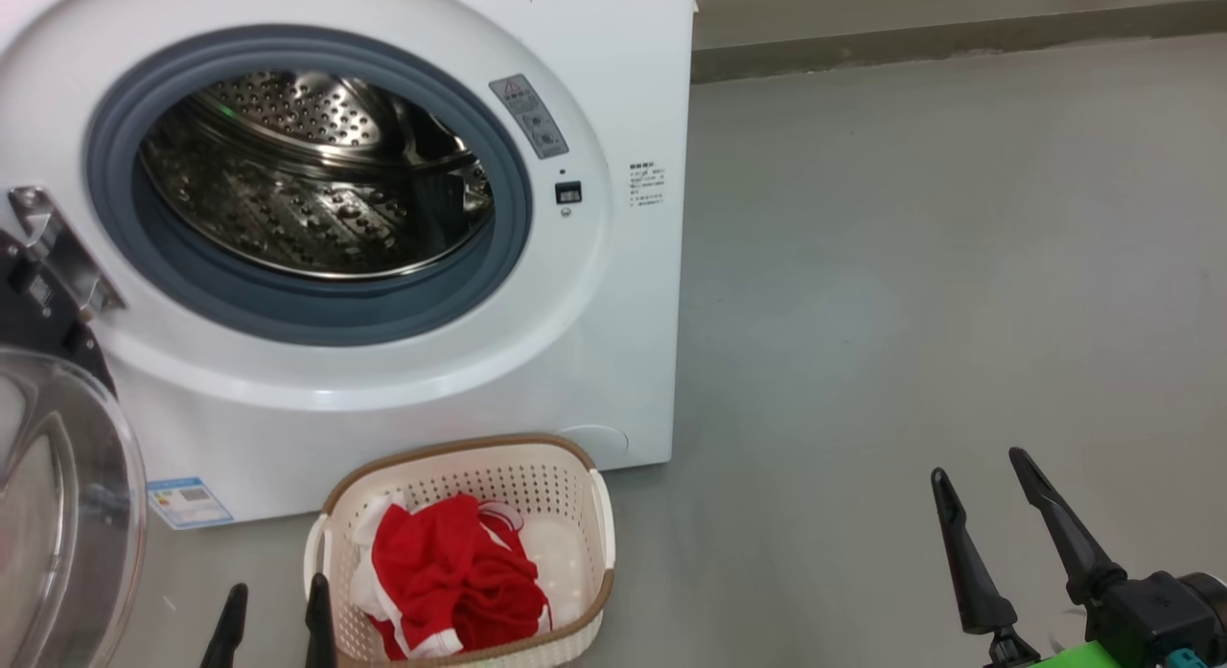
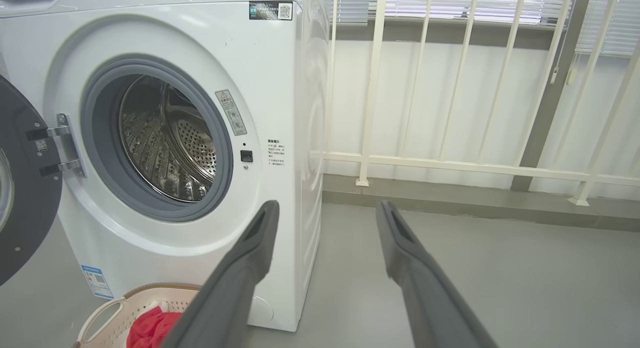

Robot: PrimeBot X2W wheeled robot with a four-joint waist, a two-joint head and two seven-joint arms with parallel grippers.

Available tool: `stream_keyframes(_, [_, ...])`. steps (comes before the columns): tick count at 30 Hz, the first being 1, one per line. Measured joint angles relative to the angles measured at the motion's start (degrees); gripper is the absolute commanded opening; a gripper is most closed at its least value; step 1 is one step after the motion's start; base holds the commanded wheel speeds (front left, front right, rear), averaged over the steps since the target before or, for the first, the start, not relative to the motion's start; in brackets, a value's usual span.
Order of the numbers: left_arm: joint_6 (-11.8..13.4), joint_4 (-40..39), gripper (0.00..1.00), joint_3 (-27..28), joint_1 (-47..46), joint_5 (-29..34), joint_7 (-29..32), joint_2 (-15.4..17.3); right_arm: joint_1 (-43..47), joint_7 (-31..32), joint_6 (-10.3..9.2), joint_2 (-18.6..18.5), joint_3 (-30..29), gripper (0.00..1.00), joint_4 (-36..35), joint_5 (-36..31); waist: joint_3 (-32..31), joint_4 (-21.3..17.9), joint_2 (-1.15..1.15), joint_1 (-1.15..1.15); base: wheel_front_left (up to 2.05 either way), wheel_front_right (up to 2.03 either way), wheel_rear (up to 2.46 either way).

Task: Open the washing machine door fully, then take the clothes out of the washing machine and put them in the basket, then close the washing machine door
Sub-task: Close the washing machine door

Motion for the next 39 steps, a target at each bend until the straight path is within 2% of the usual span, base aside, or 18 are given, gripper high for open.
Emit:
stream_keyframes(11, [-0.62,-0.38,1.0,-0.07,0.0,0.8,0.0,0.0,0.01,0.0,0.0,-0.01,0.0,1.0,0.0,0.0,0.21,0.19,0.0,0.0,-0.92,0.92,0.0])
stream_keyframes(14, [-0.86,-0.42,1.0,-0.46,0.0,3.02,-0.01,0.09,0.01,0.0,0.0,-0.01,0.0,1.0,-0.01,0.0,0.25,0.22,0.0,0.0,-0.07,0.07,0.0])
stream_keyframes(24, [0.09,-1.24,1.0,-0.58,-0.08,5.47,-0.01,0.1,0.01,0.0,0.0,-0.04,0.09,1.0,-0.1,0.01,0.73,0.94,0.0,0.0,0.0,0.0,0.0])
stream_keyframes(39, [1.16,-5.69,1.0,-0.49,-0.26,5.46,-0.01,0.09,-0.34,0.0,0.0,-0.19,1.8,1.0,-0.91,0.11,1.74,7.81,0.0,0.0,0.0,0.0,0.0])
